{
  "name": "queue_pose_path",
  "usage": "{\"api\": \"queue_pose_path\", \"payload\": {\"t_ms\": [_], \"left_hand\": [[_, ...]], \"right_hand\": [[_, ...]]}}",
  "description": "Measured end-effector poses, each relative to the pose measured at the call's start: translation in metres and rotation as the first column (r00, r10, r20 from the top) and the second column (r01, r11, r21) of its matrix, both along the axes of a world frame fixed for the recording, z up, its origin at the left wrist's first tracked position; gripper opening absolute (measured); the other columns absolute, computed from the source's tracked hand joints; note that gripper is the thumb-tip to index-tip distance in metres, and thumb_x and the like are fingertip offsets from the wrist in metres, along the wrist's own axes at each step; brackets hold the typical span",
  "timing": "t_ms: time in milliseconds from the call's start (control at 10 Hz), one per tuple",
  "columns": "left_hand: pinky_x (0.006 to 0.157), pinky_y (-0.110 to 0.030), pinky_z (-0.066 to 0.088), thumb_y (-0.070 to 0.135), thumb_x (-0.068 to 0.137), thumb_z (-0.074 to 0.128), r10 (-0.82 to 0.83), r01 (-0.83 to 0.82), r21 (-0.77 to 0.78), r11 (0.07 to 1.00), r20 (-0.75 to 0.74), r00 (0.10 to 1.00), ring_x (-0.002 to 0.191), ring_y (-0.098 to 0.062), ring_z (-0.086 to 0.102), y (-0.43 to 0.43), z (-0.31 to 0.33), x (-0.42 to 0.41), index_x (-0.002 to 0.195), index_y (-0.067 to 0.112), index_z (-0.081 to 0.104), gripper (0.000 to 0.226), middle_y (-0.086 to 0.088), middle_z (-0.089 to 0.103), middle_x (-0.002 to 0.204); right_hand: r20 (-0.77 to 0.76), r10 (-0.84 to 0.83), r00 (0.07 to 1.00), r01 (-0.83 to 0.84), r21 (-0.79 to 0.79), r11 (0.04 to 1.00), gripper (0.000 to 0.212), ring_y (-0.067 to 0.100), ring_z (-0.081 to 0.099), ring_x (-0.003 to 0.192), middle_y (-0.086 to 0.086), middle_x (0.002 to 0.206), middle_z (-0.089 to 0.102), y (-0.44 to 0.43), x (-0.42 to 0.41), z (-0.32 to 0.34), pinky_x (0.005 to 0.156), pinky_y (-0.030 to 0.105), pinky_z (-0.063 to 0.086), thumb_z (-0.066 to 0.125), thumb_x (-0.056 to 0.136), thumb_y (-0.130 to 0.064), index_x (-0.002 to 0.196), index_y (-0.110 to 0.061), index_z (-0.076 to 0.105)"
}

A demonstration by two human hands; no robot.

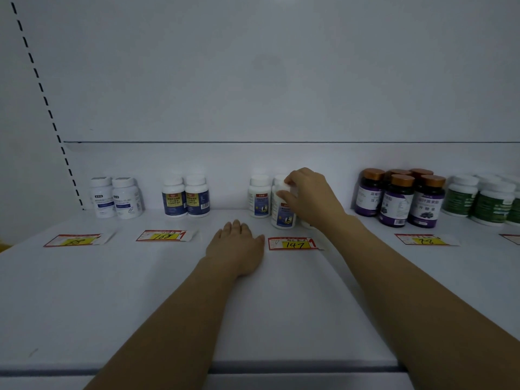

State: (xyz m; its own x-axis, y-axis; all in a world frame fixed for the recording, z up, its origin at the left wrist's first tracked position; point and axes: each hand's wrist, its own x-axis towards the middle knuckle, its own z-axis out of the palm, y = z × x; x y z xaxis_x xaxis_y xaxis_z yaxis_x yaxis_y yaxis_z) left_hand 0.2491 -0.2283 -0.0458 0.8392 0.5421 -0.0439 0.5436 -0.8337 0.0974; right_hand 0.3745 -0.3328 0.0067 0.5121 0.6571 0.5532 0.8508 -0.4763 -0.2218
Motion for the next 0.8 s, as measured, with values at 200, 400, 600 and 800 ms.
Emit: {"api": "queue_pose_path", "payload": {"t_ms": [200, 400, 600, 800], "left_hand": [[0.118, -0.037, 0.002, 0.045, 0.101, 0.011, 0.003, -0.003, -0.005, 1.0, -0.008, 1.0, 0.147, -0.025, -0.001, 0.0, 0.0, 0.0, 0.151, 0.005, 0.0, 0.064, -0.012, -0.004, 0.159], [0.118, -0.037, 0.002, 0.044, 0.101, 0.011, 0.008, -0.008, 0.0, 1.0, -0.024, 1.0, 0.147, -0.025, -0.002, -0.002, 0.0, -0.001, 0.151, 0.005, -0.001, 0.064, -0.012, -0.005, 0.159], [0.118, -0.036, 0.001, 0.045, 0.101, 0.01, 0.012, -0.012, 0.0, 1.0, -0.029, 1.0, 0.147, -0.024, -0.002, -0.002, 0.001, -0.001, 0.151, 0.006, -0.002, 0.064, -0.012, -0.005, 0.159], [0.118, -0.036, 0.001, 0.045, 0.101, 0.01, 0.005, -0.005, 0.0, 1.0, -0.008, 1.0, 0.147, -0.024, -0.002, -0.003, 0.001, -0.001, 0.151, 0.006, -0.001, 0.064, -0.011, -0.005, 0.159]], "right_hand": [[-0.014, 0.006, 1.0, -0.006, 0.001, 1.0, 0.04, 0.023, 0.051, 0.113, 0.009, 0.126, 0.055, 0.001, 0.0, 0.0, 0.101, 0.03, 0.035, 0.057, 0.094, -0.034, 0.124, -0.008, 0.056], [-0.085, -0.099, 0.991, 0.11, 0.132, 0.985, 0.046, 0.028, 0.048, 0.121, 0.013, 0.133, 0.047, -0.028, 0.013, 0.018, 0.103, 0.034, 0.035, 0.059, 0.092, -0.035, 0.129, -0.008, 0.054], [-0.205, -0.202, 0.958, 0.181, -0.118, 0.976, 0.046, 0.032, 0.049, 0.114, 0.016, 0.126, 0.049, -0.032, 0.014, 0.007, 0.094, 0.039, 0.04, 0.053, 0.094, -0.037, 0.131, -0.011, 0.044], [-0.286, -0.167, 0.944, 0.171, -0.011, 0.985, 0.035, 0.029, 0.055, 0.105, 0.016, 0.12, 0.058, -0.033, 0.018, 0.009, 0.082, 0.035, 0.045, 0.054, 0.095, -0.028, 0.125, -0.011, 0.049]]}}
